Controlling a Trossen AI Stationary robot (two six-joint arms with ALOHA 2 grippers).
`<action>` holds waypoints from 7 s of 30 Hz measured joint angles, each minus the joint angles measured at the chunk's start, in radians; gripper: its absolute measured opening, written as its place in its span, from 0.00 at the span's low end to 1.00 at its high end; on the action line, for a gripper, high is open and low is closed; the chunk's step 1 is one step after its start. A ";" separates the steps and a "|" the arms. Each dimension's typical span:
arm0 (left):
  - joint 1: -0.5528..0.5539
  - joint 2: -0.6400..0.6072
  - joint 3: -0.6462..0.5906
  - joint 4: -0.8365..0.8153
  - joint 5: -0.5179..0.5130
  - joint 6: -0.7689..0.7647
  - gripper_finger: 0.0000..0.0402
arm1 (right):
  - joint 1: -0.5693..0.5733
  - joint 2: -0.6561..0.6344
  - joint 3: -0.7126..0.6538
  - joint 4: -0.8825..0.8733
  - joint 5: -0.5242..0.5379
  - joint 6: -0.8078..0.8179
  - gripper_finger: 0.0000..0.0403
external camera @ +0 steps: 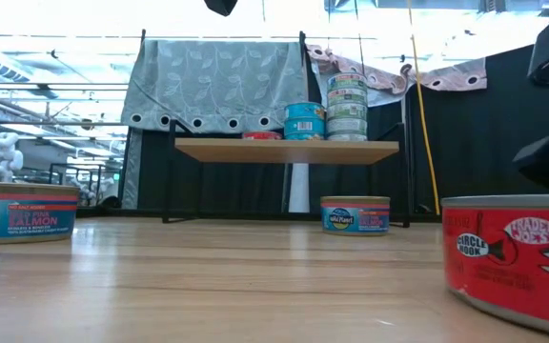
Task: Stack canned seafood by type on shelf
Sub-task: Stack the red tuna can on top of the other red tuna can on the shelf
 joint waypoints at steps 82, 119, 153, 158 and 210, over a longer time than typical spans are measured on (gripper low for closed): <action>-0.032 0.025 -0.001 0.099 -0.287 -0.028 0.25 | -0.080 -0.301 0.061 -0.049 -0.227 -0.933 0.86; -0.030 0.025 -0.001 -0.070 -0.368 0.106 0.25 | -0.350 -0.045 0.134 0.007 -0.797 -1.220 0.41; -0.030 -0.203 0.007 0.001 -0.476 1.806 0.25 | -0.649 -0.588 0.133 0.227 -0.612 -0.406 0.32; 0.046 -0.204 0.046 -0.007 -0.461 1.863 0.25 | -0.698 -0.591 0.133 0.286 -0.625 -0.323 0.32; 0.450 -0.377 0.044 0.015 -0.077 2.509 0.41 | -0.957 -0.735 0.132 0.267 -0.652 -0.214 0.32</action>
